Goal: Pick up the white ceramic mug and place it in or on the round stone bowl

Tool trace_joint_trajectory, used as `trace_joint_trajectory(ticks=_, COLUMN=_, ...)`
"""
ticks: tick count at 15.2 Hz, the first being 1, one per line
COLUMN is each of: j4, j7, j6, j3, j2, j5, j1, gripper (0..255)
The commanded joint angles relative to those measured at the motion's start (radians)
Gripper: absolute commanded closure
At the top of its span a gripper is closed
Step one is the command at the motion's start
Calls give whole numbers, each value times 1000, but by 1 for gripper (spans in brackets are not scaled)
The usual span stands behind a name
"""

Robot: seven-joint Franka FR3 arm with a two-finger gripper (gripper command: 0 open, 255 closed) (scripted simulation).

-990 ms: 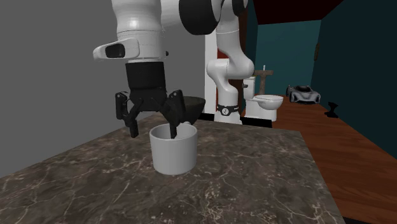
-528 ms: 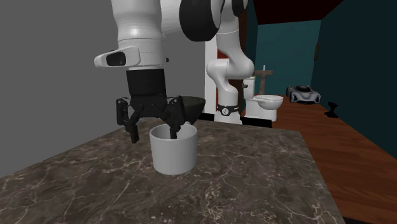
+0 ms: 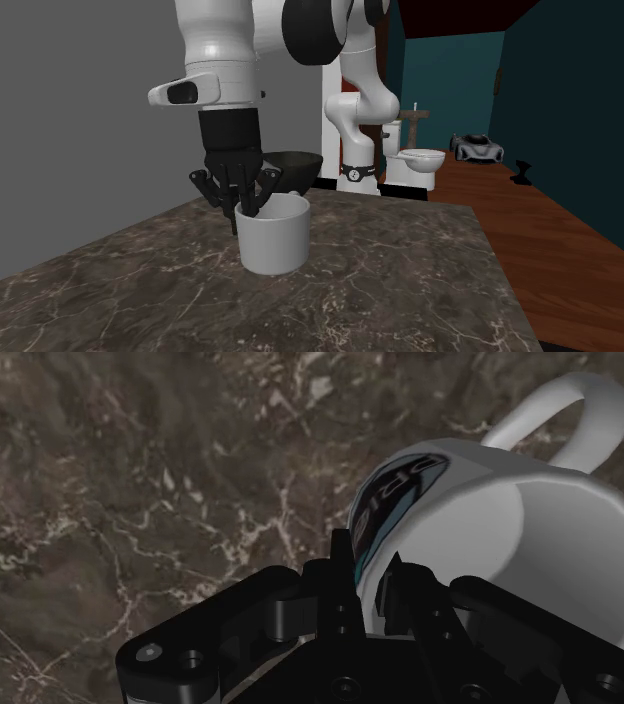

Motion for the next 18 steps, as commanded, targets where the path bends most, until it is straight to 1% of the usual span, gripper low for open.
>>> trace_joint_trajectory(ticks=1, j4=0, j7=0, j6=0, j3=0, j2=0, j5=0, j1=0, gripper=255)
trace_joint_trajectory(ticks=4, j4=0, j7=0, j6=0, j3=0, j2=0, j5=0, j1=0, gripper=255)
trace_joint_trajectory(ticks=18, j4=89, j7=11, j6=-160, j3=-3, j2=-71, j5=-8, j1=0, gripper=255)
